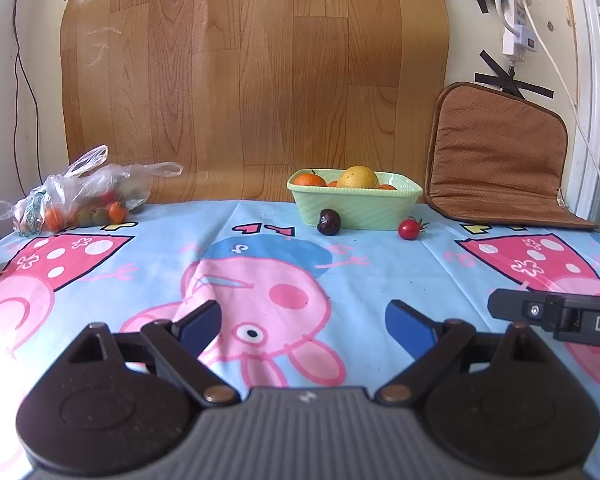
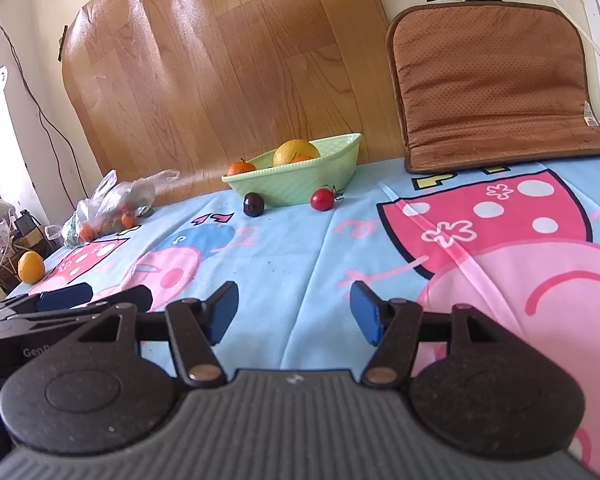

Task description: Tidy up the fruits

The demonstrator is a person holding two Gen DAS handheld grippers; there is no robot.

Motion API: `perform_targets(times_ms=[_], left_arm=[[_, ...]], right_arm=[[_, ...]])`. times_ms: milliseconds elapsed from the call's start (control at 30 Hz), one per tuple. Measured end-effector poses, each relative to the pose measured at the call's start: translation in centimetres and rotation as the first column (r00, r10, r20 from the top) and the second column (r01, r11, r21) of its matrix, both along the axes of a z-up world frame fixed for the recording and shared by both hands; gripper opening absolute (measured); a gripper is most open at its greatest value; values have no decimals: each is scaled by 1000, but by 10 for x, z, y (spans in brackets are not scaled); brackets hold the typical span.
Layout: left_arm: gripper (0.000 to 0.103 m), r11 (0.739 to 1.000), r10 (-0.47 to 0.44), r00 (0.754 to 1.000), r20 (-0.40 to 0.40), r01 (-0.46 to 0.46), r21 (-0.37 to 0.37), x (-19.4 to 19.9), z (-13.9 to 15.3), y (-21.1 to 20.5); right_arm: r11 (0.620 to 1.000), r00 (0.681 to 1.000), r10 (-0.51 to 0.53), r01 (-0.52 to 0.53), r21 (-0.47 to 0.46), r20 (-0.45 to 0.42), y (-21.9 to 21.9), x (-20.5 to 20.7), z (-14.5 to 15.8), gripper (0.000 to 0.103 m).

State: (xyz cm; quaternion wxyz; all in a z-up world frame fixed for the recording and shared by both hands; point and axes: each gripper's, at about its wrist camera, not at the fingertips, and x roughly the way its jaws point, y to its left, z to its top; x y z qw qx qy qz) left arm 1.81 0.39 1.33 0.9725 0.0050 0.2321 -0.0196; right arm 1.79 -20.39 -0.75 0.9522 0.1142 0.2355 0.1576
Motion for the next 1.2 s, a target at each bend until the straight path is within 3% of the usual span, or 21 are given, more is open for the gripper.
perform_targets(times_ms=[267, 433, 533, 667, 767, 900, 1000, 1100, 1133, 1167, 1200], left_arm=[[92, 999, -33, 999, -27, 33, -5, 5, -2, -1], [93, 994, -75, 996, -46, 71, -84, 16, 2, 15], [90, 995, -90, 996, -17, 89, -46, 44, 13, 24], [83, 979, -203, 978, -43, 201, -31, 105, 22, 21], [69, 966, -257, 963, -83, 257, -4, 151, 14, 7], [53, 954, -300, 943, -144, 294, -60, 199, 1, -3], [47, 945, -327, 930, -167, 321, -65, 218, -6, -10], [42, 953, -302, 933, -195, 300, -42, 230, -12, -15], [37, 956, -293, 935, -198, 290, -48, 231, -13, -14], [26, 960, -280, 939, -198, 276, -48, 230, -13, -13], [26, 960, -280, 940, -197, 272, -65, 227, -13, -10]], right_arm=[[1000, 1000, 16, -16, 7, -14, -1, 2, -1, 64], [999, 997, 52, -52, 7, -56, 0, 16, 2, 64], [998, 998, 60, -61, -34, -27, 0, 41, 11, 64], [995, 997, 64, -66, -73, -32, -3, 90, 18, 64], [986, 994, 99, -104, -130, -47, 2, 123, 16, 58], [973, 987, 147, -157, -170, -67, 7, 154, 10, 49], [965, 981, 173, -187, -183, -92, 8, 171, 2, 48], [971, 975, 178, -196, -137, -131, 6, 184, -2, 48], [972, 973, 177, -196, -128, -145, 6, 187, -3, 47], [972, 970, 187, -206, -116, -156, 6, 190, -4, 37], [970, 967, 197, -216, -110, -160, 6, 190, -3, 35]])
